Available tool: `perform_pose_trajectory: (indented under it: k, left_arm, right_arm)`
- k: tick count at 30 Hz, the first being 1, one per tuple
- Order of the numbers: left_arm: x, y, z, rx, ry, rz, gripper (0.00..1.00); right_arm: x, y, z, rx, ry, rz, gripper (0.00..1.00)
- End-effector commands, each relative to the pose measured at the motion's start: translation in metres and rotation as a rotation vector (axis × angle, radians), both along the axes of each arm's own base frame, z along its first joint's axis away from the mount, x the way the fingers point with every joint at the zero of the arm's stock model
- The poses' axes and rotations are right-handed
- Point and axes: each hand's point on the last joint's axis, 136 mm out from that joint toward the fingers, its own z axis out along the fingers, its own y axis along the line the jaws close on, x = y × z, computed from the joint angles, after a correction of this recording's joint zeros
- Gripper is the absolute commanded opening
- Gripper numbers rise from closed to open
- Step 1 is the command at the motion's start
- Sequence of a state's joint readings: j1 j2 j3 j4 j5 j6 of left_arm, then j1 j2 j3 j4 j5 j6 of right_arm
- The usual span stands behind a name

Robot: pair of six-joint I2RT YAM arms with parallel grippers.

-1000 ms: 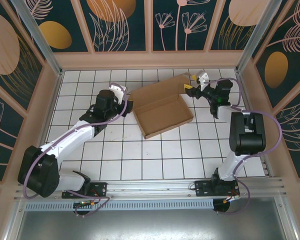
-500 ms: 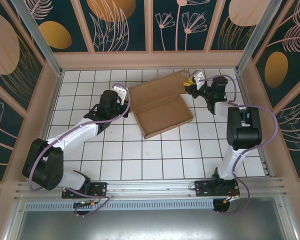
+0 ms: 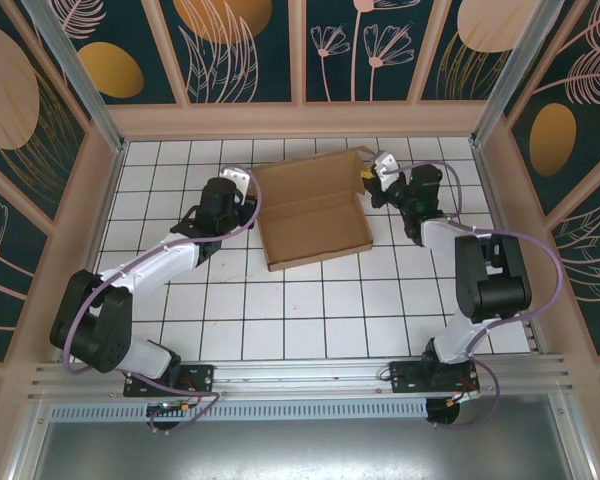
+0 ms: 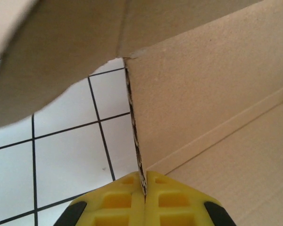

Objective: Fold the paper box

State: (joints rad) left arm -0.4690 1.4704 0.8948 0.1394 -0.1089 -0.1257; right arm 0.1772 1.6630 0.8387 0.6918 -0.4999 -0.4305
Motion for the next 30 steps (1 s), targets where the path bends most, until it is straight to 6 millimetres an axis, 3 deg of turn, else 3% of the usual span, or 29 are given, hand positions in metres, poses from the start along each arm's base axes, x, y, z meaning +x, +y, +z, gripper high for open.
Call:
perform_pose_trajectory:
  k: [1,5,11,16,20,27,30]
  left_arm:
    - [0.012,-0.017,0.028,-0.111,-0.085,-0.010,0.00]
    - [0.012,-0.020,0.029,-0.197,-0.110,-0.002,0.00]
    - [0.009,-0.020,0.020,-0.293,-0.127,0.019,0.00]
    - [-0.004,-0.014,0.008,-0.357,-0.131,0.037,0.00]
    - [-0.012,-0.011,-0.002,-0.376,-0.111,0.044,0.00]
    - [-0.021,-0.009,0.001,-0.383,-0.115,0.042,0.00]
    - [-0.022,-0.010,0.002,-0.386,-0.115,0.037,0.00]
  right_arm:
    - [-0.017,0.012,0.022,0.059,-0.070,-0.084,0.00]
    - [-0.036,0.008,0.030,0.169,-0.114,-0.206,0.00]
    - [-0.071,0.027,0.020,0.201,-0.164,-0.238,0.00]
    - [-0.080,0.026,0.010,0.258,-0.156,-0.320,0.00]
    - [-0.088,0.042,0.009,0.283,-0.143,-0.320,0.00]
    - [-0.091,0.075,0.010,0.356,-0.087,-0.290,0.00]
    - [-0.086,0.072,0.005,0.393,-0.053,-0.337,0.00]
